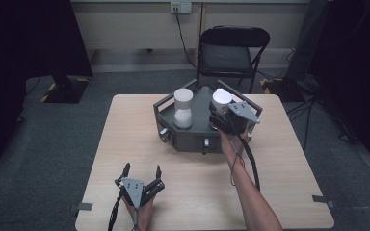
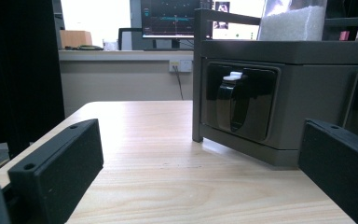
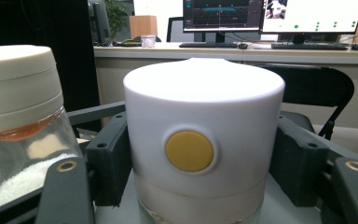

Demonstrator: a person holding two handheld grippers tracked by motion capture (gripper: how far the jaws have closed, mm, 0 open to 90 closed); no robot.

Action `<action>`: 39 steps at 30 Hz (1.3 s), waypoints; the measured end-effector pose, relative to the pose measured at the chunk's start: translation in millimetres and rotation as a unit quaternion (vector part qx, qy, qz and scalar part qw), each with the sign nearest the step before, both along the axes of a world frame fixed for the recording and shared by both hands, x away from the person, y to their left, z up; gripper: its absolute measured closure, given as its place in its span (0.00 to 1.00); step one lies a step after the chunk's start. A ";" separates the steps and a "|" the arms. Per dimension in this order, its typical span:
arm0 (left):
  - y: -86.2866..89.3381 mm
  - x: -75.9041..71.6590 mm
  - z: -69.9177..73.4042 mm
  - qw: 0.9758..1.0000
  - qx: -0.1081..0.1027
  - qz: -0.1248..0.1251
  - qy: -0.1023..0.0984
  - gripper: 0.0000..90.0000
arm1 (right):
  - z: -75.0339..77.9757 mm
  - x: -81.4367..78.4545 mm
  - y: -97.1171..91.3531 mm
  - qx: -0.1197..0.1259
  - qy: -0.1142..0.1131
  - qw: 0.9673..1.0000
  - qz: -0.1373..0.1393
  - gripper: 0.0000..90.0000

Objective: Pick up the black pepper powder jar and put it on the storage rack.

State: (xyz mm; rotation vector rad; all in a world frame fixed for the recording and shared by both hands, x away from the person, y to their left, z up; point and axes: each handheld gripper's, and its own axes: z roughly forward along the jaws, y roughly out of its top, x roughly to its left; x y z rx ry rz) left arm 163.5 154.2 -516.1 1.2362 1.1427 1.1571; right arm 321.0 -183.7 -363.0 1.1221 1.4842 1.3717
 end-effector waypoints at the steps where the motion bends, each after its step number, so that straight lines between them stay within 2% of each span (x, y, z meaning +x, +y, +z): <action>1: 0.0 0.0 0.0 1.000 0.000 0.000 0.000 0.00 | -1.0 -0.6 0.5 -0.002 -0.002 1.000 0.000 0.34; 12: -0.1 0.0 -0.1 1.000 -0.001 0.000 0.000 0.00 | -6.4 -4.2 4.7 -0.001 -0.011 1.000 -0.007 0.34; 24: -0.1 0.0 -0.1 1.000 0.000 0.000 0.000 0.00 | -8.1 -3.4 1.8 -0.004 -0.016 1.000 0.000 0.33; 29: -0.1 0.0 -0.1 1.000 0.000 0.000 0.000 0.00 | -9.6 -1.8 2.2 0.001 -0.014 1.000 -0.004 0.22; 39: -0.4 -0.5 0.1 1.000 0.000 0.001 0.000 0.00 | -9.0 -3.2 6.1 -0.008 -0.011 1.000 -0.005 0.21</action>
